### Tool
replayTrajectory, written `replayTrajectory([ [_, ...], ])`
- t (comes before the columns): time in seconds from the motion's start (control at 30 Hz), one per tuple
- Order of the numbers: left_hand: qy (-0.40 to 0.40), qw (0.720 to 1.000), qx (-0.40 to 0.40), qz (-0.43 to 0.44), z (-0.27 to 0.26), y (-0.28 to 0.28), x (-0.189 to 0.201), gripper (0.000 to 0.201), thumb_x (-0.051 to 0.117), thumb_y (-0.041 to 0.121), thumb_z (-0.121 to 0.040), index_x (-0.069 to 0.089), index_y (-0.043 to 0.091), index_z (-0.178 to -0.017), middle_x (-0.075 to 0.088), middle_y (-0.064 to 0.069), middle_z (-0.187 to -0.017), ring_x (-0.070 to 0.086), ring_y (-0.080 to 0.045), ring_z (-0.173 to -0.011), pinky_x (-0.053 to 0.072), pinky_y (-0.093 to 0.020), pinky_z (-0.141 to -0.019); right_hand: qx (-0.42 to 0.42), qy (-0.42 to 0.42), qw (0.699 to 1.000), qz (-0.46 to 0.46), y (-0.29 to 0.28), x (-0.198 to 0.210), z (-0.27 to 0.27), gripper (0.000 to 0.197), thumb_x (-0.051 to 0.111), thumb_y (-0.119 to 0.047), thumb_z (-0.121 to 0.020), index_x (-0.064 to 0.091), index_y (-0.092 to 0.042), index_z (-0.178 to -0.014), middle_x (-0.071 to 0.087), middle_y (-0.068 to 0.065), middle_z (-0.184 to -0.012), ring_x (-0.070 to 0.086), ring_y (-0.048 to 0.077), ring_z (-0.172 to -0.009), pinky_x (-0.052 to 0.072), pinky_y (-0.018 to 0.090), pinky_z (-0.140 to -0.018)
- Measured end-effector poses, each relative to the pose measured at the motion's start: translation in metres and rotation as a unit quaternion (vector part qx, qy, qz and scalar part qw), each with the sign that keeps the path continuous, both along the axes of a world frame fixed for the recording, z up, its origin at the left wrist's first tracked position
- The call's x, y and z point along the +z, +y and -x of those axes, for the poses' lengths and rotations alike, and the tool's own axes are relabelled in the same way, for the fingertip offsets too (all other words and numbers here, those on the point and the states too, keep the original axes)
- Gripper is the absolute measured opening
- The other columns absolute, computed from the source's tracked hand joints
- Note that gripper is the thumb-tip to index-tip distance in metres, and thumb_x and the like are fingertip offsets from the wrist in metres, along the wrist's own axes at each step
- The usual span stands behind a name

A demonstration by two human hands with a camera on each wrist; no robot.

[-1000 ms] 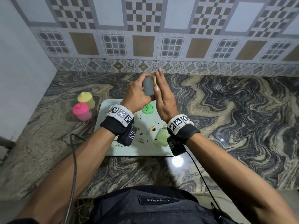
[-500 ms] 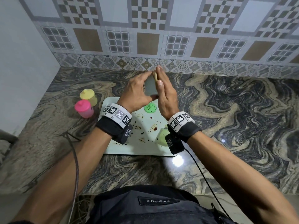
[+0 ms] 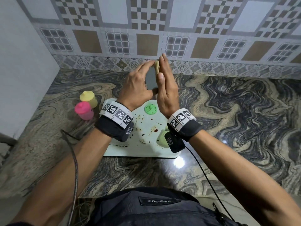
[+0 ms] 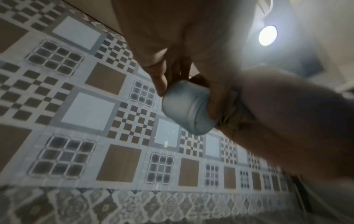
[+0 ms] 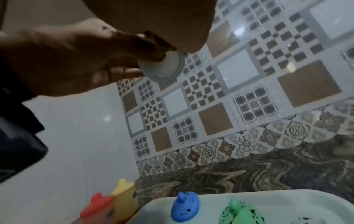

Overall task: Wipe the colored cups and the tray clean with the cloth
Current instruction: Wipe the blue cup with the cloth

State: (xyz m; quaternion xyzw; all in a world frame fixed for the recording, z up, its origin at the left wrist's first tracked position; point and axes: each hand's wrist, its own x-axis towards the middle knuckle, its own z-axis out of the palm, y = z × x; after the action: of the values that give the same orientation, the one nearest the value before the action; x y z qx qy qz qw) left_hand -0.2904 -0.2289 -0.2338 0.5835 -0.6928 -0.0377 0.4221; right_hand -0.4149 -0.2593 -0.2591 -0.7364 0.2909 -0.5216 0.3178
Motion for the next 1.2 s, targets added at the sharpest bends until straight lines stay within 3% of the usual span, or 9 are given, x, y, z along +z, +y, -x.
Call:
replayTrajectory([
  [0.1, 0.042, 0.999, 0.014, 0.008, -0.002, 0.001, 0.001, 0.072, 0.081, 0.028, -0.067, 0.051, 0.008, -0.129, 0.065, -0.009, -0.118, 0.064, -0.020, -0.102, 0.055, -0.032, -0.084, -0.006, -0.007, 1.000, -0.006, 0.000, -0.002, -0.001, 0.044, 0.032, -0.009, -0.108, 0.034, -0.001, -0.151, 0.030, 0.016, -0.161, 0.024, 0.022, -0.152, 0.022, 0.043, -0.125],
  [0.33, 0.157, 0.986, -0.045, -0.034, -0.015, 0.005, -0.007, 0.073, 0.081, 0.028, -0.067, 0.047, 0.013, -0.130, 0.058, -0.003, -0.126, 0.060, -0.017, -0.112, 0.053, -0.038, -0.094, 0.039, -0.136, 0.974, -0.176, 0.001, 0.011, 0.000, 0.045, 0.036, -0.016, -0.106, 0.042, 0.001, -0.147, 0.046, 0.006, -0.151, 0.049, 0.010, -0.135, 0.044, 0.031, -0.110],
  [0.47, -0.001, 0.999, 0.012, -0.045, -0.011, 0.003, 0.002, 0.068, 0.077, 0.031, -0.069, 0.048, 0.017, -0.128, 0.065, -0.003, -0.106, 0.062, -0.017, -0.085, 0.051, -0.026, -0.070, 0.002, -0.011, 0.996, -0.083, 0.004, 0.004, -0.004, 0.043, 0.036, -0.015, -0.108, 0.040, -0.005, -0.149, 0.037, 0.011, -0.158, 0.030, 0.019, -0.149, 0.025, 0.038, -0.124],
  [0.57, -0.030, 0.999, 0.025, -0.024, -0.006, 0.006, 0.007, 0.066, 0.075, 0.028, -0.070, 0.048, 0.014, -0.129, 0.064, -0.007, -0.109, 0.061, -0.022, -0.088, 0.053, -0.035, -0.071, 0.004, -0.036, 0.996, -0.084, 0.004, 0.001, -0.005, 0.043, 0.034, -0.015, -0.108, 0.041, -0.004, -0.149, 0.038, 0.011, -0.157, 0.033, 0.017, -0.148, 0.029, 0.038, -0.122],
  [0.73, 0.113, 0.992, -0.017, -0.055, -0.010, 0.009, -0.003, 0.075, 0.085, 0.034, -0.066, 0.045, 0.012, -0.126, 0.059, -0.004, -0.115, 0.062, -0.018, -0.100, 0.055, -0.036, -0.085, -0.007, -0.150, 0.964, -0.218, -0.007, 0.011, 0.001, 0.043, 0.036, -0.024, -0.106, 0.052, 0.000, -0.139, 0.060, 0.008, -0.126, 0.064, 0.004, -0.099, 0.053, 0.023, -0.081],
  [0.83, 0.034, 0.997, 0.007, -0.067, -0.007, 0.008, 0.001, 0.080, 0.079, 0.031, -0.069, 0.043, 0.011, -0.138, 0.055, -0.007, -0.132, 0.056, -0.019, -0.118, 0.047, -0.034, -0.103, 0.005, -0.126, 0.972, -0.196, 0.001, 0.015, 0.000, 0.042, 0.034, -0.017, -0.109, 0.042, -0.001, -0.147, 0.052, 0.009, -0.144, 0.056, 0.008, -0.126, 0.051, 0.032, -0.103],
  [0.9, -0.018, 0.998, 0.017, -0.051, -0.004, 0.007, 0.006, 0.084, 0.079, 0.024, -0.070, 0.041, 0.008, -0.144, 0.048, -0.010, -0.143, 0.048, -0.022, -0.129, 0.039, -0.032, -0.111, 0.009, -0.078, 0.990, -0.120, 0.006, 0.012, -0.003, 0.044, 0.034, -0.016, -0.108, 0.037, -0.002, -0.150, 0.038, 0.012, -0.157, 0.037, 0.018, -0.146, 0.033, 0.041, -0.120],
  [1.03, 0.005, 1.000, 0.023, -0.005, -0.002, 0.010, 0.009, 0.078, 0.079, 0.028, -0.070, 0.047, 0.010, -0.139, 0.059, -0.009, -0.130, 0.058, -0.021, -0.114, 0.050, -0.029, -0.096, -0.004, -0.049, 0.998, -0.045, 0.005, 0.007, -0.007, 0.042, 0.034, -0.008, -0.108, 0.038, -0.002, -0.150, 0.034, 0.013, -0.159, 0.028, 0.020, -0.150, 0.024, 0.042, -0.124],
  [1.2, 0.102, 0.995, -0.006, 0.012, -0.006, 0.018, 0.009, 0.076, 0.084, 0.033, -0.066, 0.049, 0.005, -0.127, 0.063, -0.008, -0.117, 0.065, -0.014, -0.099, 0.056, -0.027, -0.084, 0.005, -0.130, 0.982, -0.138, 0.004, 0.020, 0.000, 0.041, 0.027, -0.017, -0.109, 0.047, -0.002, -0.143, 0.057, 0.012, -0.134, 0.062, 0.013, -0.113, 0.056, 0.034, -0.091],
])
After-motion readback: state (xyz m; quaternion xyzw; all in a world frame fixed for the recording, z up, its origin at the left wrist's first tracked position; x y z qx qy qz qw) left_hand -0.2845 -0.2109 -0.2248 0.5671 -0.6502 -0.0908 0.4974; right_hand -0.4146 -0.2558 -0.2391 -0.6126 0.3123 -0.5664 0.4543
